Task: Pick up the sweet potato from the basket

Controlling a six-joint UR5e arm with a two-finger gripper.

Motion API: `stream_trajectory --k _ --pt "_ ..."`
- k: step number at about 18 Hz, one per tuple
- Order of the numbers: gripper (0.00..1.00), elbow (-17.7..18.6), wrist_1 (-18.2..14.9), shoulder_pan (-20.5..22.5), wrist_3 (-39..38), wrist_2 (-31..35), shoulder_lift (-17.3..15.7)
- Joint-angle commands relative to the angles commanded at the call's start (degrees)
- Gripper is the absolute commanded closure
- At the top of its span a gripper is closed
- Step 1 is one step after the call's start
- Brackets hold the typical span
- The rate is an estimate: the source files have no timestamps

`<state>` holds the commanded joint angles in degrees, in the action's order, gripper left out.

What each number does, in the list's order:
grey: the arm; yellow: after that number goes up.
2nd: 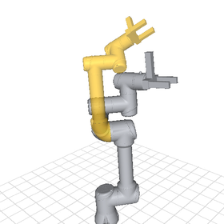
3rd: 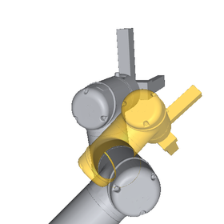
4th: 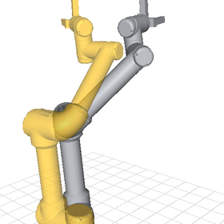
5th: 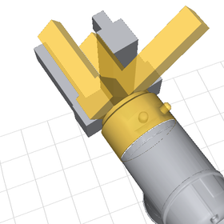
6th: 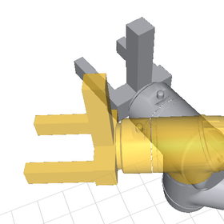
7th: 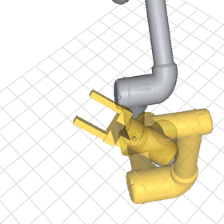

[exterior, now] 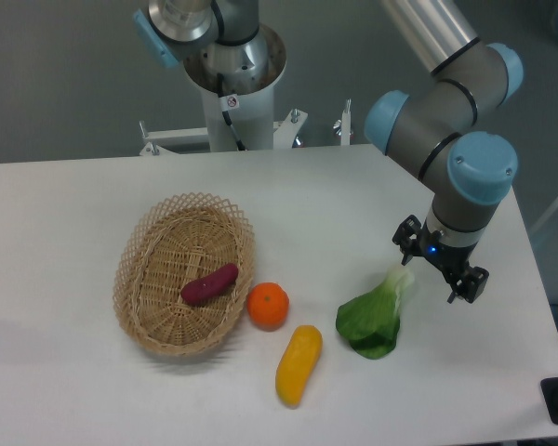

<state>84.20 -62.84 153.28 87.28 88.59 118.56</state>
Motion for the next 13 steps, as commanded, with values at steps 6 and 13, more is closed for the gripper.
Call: stream_trajectory --k 6,13 --pt "0.0 0.0 0.5 0.0 0.1 0.0 0.0" --pt "0.0 0.4 0.5 -0.1 -0.1 0.0 0.0"
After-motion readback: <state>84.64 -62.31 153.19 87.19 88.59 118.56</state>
